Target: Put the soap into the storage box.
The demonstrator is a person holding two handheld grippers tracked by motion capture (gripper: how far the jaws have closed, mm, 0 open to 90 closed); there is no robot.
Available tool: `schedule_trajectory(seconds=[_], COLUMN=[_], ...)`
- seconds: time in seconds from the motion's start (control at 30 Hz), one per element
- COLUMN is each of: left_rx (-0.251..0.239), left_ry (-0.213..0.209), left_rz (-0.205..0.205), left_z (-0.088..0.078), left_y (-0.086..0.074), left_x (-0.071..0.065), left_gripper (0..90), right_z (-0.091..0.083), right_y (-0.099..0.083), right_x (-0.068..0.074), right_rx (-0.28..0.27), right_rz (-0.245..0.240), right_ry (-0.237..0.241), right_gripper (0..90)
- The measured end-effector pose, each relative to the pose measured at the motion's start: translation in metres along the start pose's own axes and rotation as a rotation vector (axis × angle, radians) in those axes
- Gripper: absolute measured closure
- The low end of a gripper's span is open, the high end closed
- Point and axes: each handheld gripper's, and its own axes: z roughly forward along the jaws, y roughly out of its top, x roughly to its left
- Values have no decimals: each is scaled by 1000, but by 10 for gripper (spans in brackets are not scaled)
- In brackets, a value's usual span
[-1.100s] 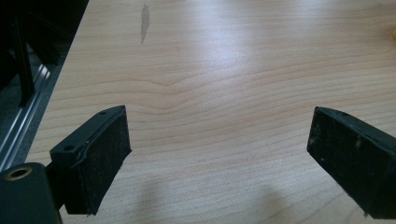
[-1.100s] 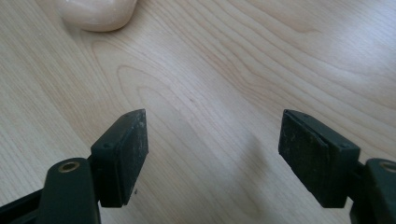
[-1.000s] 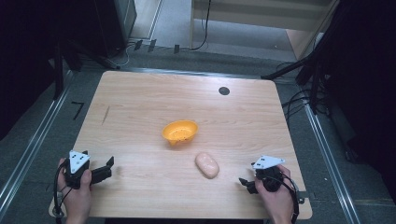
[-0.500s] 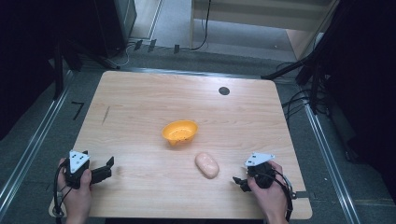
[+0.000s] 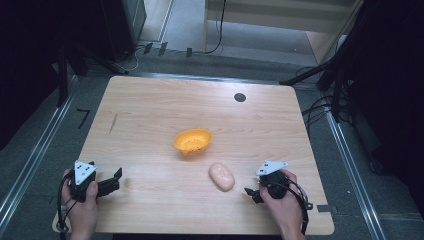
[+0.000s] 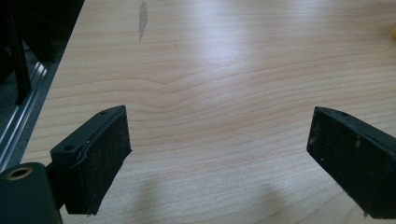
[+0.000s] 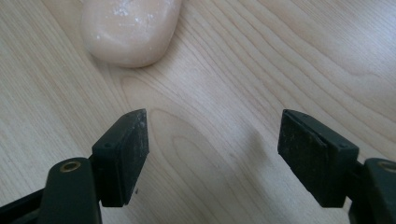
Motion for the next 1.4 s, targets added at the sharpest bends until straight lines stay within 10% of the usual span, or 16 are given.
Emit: schedule_trajectory(seconds=[1.4], left_rx=[6], left_ry=[3], left_rz=[-2], left_z=[0], left_y=[0], left_x=[0], left_gripper=[65], right_z=[15], right_y=[44], right_x=[15], right_rx=[47], right_rz=[-48], right_ry=[45], right_gripper=[254])
